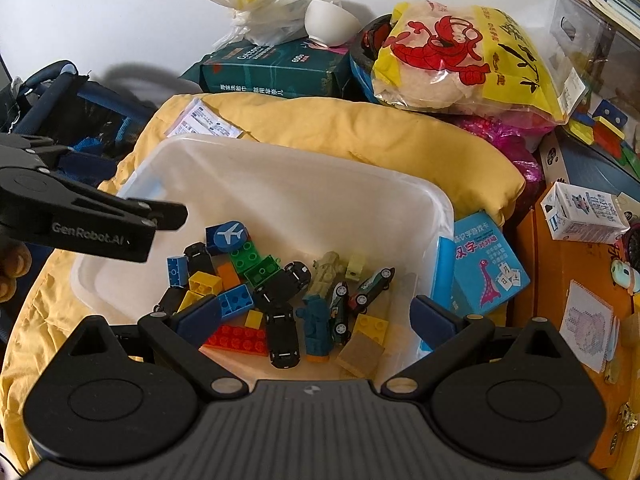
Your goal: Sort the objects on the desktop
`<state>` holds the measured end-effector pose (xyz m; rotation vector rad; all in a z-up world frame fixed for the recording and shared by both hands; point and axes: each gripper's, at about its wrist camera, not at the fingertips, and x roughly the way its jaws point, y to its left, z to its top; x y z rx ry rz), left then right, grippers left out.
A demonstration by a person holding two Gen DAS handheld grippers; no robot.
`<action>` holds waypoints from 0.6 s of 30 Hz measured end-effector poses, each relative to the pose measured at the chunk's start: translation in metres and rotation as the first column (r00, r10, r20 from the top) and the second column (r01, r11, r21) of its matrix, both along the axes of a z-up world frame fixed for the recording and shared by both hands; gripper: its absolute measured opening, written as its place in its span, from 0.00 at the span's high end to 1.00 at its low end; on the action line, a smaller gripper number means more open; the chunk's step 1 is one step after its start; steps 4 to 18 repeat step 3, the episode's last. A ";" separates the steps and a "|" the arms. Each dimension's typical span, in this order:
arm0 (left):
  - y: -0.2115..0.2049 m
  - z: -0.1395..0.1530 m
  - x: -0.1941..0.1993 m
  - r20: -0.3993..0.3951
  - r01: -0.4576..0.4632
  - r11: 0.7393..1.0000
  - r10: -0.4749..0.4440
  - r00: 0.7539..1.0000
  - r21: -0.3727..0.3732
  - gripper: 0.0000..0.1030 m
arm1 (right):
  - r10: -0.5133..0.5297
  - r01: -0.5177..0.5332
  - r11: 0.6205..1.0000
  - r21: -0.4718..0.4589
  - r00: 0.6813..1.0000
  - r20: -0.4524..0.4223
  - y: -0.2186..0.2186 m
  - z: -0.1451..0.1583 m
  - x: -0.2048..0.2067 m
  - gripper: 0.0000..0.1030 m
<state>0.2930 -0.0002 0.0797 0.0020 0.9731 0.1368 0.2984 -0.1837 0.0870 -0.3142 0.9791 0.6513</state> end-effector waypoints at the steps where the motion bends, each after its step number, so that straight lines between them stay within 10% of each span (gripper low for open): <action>1: -0.001 0.000 0.000 -0.001 0.011 1.000 -0.011 1.000 0.003 0.10 | 0.000 0.000 1.000 0.000 1.000 -0.001 -0.001 -0.001 0.000 0.00; 18: -0.004 0.001 0.000 0.005 0.022 1.000 -0.022 1.000 0.021 0.10 | -0.002 0.002 1.000 -0.001 1.000 -0.006 -0.001 -0.002 -0.001 0.00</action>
